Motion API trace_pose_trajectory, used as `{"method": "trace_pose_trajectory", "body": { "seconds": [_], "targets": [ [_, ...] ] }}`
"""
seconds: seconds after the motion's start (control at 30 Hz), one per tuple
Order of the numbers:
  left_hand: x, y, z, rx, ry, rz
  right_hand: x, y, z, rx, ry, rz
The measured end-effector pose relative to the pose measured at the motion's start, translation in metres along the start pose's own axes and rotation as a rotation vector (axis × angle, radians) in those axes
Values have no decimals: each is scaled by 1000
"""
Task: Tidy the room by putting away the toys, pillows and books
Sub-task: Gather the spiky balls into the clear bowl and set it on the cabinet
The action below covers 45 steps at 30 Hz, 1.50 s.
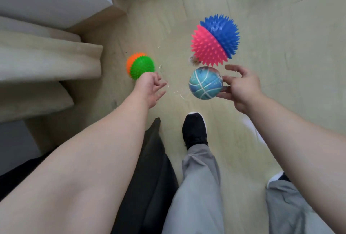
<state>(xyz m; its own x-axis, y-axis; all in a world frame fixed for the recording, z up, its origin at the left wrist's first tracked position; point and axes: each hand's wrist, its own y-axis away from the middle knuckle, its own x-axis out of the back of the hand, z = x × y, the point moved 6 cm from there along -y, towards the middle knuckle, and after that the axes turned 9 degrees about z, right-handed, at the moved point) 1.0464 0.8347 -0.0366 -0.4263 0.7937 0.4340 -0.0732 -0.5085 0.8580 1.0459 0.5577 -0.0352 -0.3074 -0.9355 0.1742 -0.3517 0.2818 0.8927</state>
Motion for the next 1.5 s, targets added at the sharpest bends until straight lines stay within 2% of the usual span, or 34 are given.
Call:
{"method": "trace_pose_trajectory", "body": {
  "seconds": [0.1, 0.13, 0.17, 0.23, 0.37, 0.47, 0.57, 0.7, 0.77, 0.87, 1.0, 1.1, 1.23, 1.37, 1.5],
  "targets": [
    [47, -26, 27, -123, -86, 617, -18, -13, -8, 4, 22, -5],
    [57, -29, 36, -136, -84, 729, -22, -16, -11, 6, 32, -4],
    [62, -40, 41, -132, -107, 771, -25, -20, -13, 5, 40, 2],
    [57, -58, 48, -100, -171, 707, -27, -26, -18, 4, 55, 13],
    [32, -77, 50, 26, -81, 472, -22, -36, -23, -2, 85, 40],
    [17, -88, 51, 51, -115, 342, -19, -47, -24, 7, 107, 36],
    [20, -114, 56, -78, -70, 360, -22, -56, -28, 24, 115, -2],
    [21, -130, 55, -348, -35, 482, -3, -64, -29, 37, 137, 20],
    [22, -81, 53, -417, 28, 502, 7, -57, -35, 40, 145, 11],
    [11, 28, 63, -606, 45, 417, 33, -34, -44, 9, 113, 43],
    [-10, 163, 76, -892, -166, 136, 64, 5, -72, -19, 55, 76],
    [-32, 227, 86, -909, -292, -6, 82, 41, -99, 2, 38, 66],
    [-48, 290, 112, -941, -405, -42, 112, 97, -134, 27, -1, 66],
    [-47, 354, 150, -989, -401, -50, 135, 149, -172, 28, -88, 57],
    [-38, 415, 163, -890, -294, -165, 167, 217, -209, 45, -150, 28]
  ]
}}
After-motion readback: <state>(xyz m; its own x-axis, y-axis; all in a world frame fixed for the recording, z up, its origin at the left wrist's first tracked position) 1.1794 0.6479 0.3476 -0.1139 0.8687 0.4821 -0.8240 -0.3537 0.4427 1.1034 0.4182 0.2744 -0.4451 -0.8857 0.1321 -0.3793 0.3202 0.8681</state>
